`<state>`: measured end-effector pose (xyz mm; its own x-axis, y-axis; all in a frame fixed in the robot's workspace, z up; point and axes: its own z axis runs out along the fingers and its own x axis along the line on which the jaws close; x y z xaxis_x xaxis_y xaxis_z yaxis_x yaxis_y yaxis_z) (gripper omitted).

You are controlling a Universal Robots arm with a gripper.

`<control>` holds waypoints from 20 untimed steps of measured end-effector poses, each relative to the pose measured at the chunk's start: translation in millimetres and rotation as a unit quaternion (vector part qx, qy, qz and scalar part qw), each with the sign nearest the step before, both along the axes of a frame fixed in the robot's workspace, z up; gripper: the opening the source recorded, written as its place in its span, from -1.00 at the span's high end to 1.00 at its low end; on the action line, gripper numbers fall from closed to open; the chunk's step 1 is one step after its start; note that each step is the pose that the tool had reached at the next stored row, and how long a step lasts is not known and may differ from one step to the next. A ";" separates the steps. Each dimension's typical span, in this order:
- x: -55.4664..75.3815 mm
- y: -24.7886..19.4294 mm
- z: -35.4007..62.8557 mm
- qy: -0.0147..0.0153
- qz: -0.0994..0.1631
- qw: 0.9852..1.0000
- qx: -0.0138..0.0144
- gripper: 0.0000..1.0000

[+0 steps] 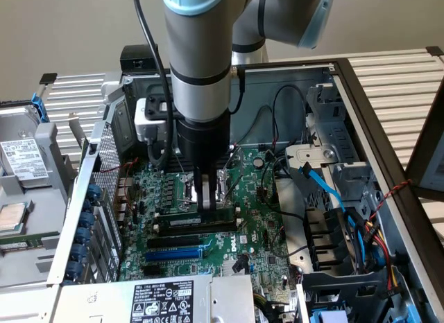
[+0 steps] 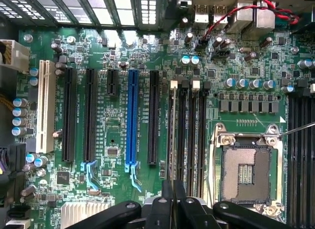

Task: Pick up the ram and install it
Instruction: 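Insert the ram into the slot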

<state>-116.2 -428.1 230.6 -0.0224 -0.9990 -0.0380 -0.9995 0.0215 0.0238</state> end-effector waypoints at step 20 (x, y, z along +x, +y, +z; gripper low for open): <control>7.4 -1.6 6.2 0.014 -0.001 1.000 0.010 0.74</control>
